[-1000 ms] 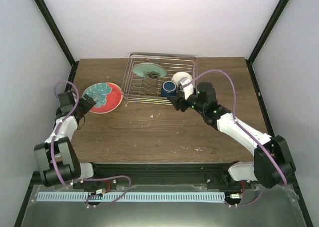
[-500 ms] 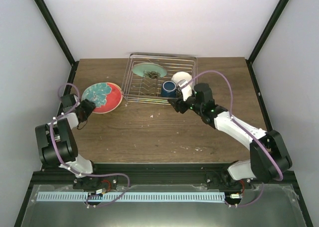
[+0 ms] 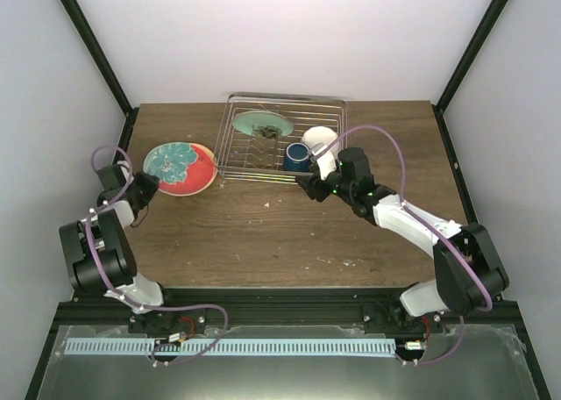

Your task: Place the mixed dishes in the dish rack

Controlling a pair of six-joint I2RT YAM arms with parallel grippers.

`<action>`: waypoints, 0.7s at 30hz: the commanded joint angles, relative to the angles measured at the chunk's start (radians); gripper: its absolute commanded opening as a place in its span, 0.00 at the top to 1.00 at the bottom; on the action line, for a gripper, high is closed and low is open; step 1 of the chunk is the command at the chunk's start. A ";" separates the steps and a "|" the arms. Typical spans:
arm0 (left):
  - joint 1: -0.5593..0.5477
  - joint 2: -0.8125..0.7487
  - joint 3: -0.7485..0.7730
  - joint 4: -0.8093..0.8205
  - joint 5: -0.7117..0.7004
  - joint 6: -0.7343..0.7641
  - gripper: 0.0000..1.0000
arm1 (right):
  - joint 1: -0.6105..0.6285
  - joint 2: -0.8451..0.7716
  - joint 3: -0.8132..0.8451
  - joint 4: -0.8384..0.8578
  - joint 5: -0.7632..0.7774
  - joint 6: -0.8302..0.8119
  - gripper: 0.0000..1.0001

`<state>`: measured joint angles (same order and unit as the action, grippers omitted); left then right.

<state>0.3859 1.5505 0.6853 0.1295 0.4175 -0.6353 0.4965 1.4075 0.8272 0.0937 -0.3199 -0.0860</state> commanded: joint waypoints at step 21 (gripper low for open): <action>0.053 -0.098 -0.248 0.336 0.300 -0.168 1.00 | 0.005 0.016 0.038 -0.025 -0.001 -0.004 0.42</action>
<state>0.4393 1.4399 0.4675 0.3210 0.5865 -0.7586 0.4965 1.4166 0.8276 0.0845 -0.3195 -0.0891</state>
